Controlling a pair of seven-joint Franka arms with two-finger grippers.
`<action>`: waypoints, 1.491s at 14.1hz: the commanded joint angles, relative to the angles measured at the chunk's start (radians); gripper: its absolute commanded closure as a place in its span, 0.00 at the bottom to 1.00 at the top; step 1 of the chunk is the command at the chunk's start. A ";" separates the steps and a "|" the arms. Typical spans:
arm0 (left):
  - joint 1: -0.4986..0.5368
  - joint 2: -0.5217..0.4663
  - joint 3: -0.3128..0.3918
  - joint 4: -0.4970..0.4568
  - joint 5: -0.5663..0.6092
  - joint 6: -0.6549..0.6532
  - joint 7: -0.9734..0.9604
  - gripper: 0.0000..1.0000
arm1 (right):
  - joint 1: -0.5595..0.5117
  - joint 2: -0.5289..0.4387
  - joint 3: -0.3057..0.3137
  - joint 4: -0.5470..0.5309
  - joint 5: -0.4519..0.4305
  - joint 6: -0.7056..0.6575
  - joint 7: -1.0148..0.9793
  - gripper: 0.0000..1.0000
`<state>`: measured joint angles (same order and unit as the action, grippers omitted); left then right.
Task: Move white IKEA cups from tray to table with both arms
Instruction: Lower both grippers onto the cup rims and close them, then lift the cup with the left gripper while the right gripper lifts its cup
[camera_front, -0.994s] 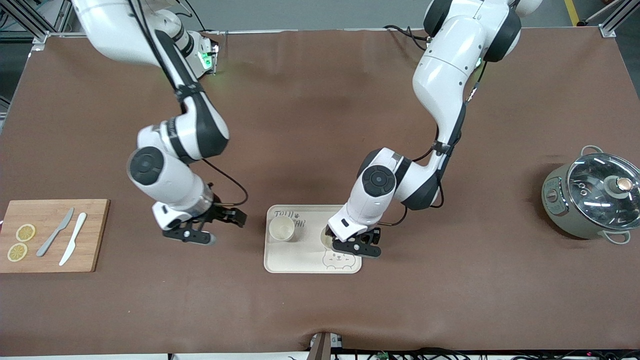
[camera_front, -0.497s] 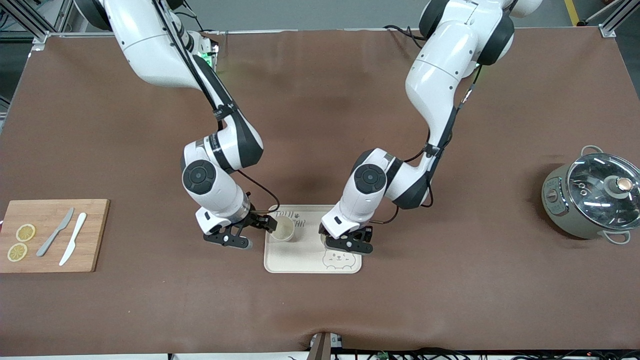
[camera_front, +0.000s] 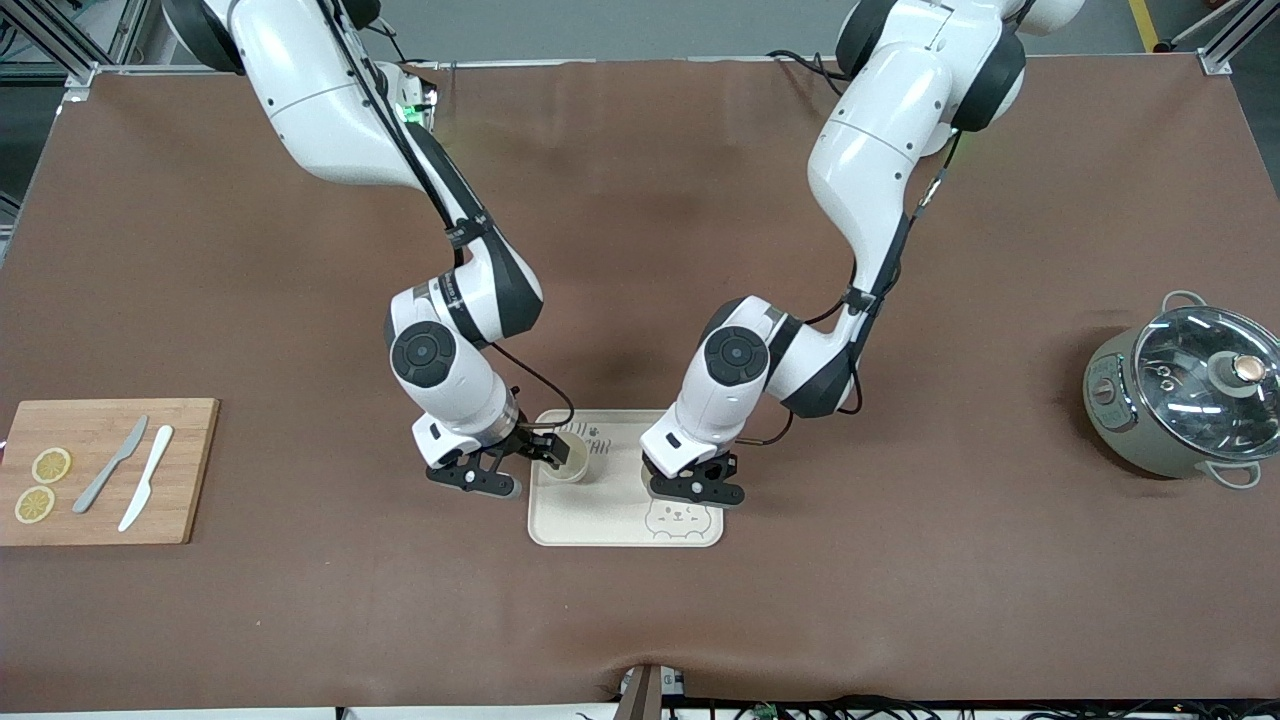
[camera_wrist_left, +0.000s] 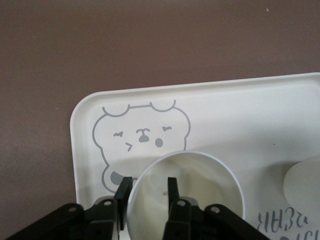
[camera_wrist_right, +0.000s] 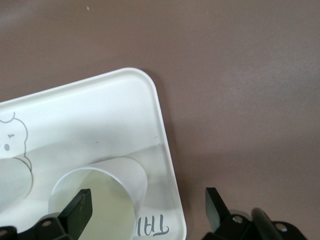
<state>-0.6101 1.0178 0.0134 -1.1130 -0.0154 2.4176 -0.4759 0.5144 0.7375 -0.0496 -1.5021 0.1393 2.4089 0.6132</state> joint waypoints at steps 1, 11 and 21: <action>-0.008 0.005 0.016 0.018 -0.011 -0.008 -0.015 1.00 | 0.023 0.025 -0.015 0.028 -0.018 0.015 0.033 0.00; 0.015 -0.284 0.019 -0.169 -0.001 -0.268 -0.010 1.00 | 0.030 0.031 -0.013 0.026 -0.067 0.015 0.033 0.64; 0.188 -0.993 0.014 -1.133 0.009 0.028 0.350 1.00 | 0.029 0.031 -0.012 0.042 -0.061 0.009 0.071 1.00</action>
<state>-0.4398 0.1670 0.0344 -2.0325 -0.0143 2.3363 -0.1642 0.5335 0.7520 -0.0523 -1.4960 0.0921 2.4245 0.6451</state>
